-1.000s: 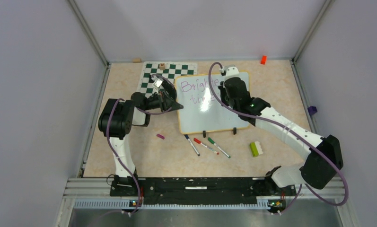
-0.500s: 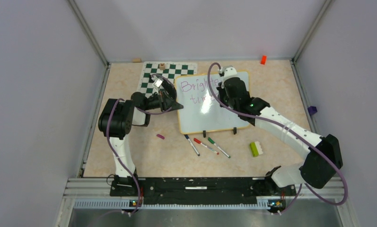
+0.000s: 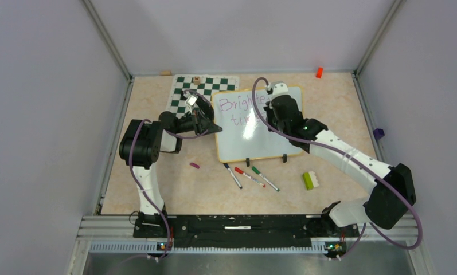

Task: Write a sentence on the whiteboard

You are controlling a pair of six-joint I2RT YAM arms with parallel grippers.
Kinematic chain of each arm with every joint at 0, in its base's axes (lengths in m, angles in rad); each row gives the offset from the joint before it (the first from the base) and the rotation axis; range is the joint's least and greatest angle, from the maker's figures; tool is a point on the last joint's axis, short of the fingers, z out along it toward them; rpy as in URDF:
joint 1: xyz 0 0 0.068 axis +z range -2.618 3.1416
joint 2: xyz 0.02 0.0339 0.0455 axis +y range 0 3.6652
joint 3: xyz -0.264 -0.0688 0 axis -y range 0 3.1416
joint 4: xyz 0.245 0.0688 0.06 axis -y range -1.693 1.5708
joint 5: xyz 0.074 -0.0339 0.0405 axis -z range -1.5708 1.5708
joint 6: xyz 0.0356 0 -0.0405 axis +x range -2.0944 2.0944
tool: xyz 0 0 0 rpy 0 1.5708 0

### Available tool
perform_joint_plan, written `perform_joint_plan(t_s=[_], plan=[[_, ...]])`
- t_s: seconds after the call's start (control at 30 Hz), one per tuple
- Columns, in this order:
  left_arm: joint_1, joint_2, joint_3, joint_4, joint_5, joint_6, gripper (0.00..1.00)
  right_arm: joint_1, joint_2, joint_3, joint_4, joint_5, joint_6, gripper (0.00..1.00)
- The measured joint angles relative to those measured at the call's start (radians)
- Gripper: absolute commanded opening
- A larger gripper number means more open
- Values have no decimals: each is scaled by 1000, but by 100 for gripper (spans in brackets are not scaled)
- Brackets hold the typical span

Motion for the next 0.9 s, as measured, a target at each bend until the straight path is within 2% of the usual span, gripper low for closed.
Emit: perform_joint_plan(t_s=[0.37, 0.7, 0.9], plan=[[-1, 0, 0, 3, 3, 2, 0, 0, -16, -14, -40, -5, 1, 0], [-1, 0, 0, 10, 9, 8, 0, 0, -17, -14, -36, -101, 3, 0], [-1, 0, 0, 12, 11, 11, 0, 19, -110, -76, 8, -165, 19, 0]])
